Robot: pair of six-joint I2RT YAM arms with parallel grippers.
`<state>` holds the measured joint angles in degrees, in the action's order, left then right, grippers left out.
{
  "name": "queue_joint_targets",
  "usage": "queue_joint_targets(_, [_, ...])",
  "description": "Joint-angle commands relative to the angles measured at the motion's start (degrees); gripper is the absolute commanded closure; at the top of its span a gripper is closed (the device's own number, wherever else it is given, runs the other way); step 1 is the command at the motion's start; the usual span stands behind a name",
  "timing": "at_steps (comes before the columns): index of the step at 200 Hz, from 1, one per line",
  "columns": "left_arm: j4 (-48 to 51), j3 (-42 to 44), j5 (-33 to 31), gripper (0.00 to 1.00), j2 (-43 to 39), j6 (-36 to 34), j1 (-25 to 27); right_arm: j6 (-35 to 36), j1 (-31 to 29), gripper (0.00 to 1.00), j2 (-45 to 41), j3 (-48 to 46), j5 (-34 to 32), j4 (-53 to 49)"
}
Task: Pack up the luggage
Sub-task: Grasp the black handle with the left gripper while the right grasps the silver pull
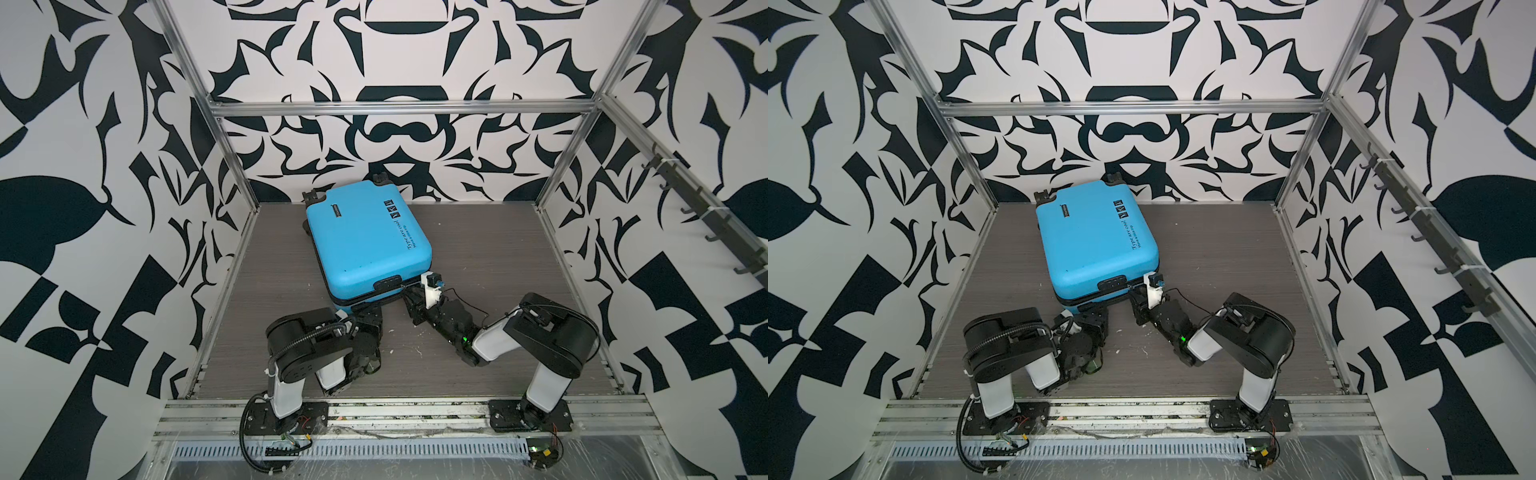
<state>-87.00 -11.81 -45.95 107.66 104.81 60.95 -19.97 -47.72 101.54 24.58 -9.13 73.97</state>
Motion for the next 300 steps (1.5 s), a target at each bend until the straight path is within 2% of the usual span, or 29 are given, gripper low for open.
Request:
queue_joint_targets(1, [5.3, 1.8, -1.0, 0.63, 2.6, 1.5, 0.2, -0.2, -0.3, 0.57, 0.2, 2.3, -1.4, 3.8])
queue_joint_targets(52, [5.3, 2.2, -1.0, 0.66, 2.9, 2.1, 0.5, -0.9, -0.3, 0.6, 2.7, 4.8, -1.3, 2.9])
queue_joint_targets(151, [5.3, 1.8, -0.1, 0.67, 3.9, 2.9, 0.6, -5.4, -0.3, 0.84, 6.6, 6.2, 0.9, 6.6])
queue_joint_targets(189, [5.3, 1.7, 0.0, 0.67, 4.1, 3.0, 0.7, -8.0, -0.3, 0.87, 7.6, 7.1, 2.9, 7.5])
queue_joint_targets(230, [5.3, 1.5, 0.1, 0.67, 4.1, 3.1, 0.8, -10.0, -0.2, 0.84, 8.3, 7.8, 2.6, 7.5])
queue_joint_targets(300, [5.3, 1.7, 0.0, 0.67, 4.5, 3.6, 0.9, -13.8, -0.3, 0.97, 10.2, 9.7, 2.7, 7.5])
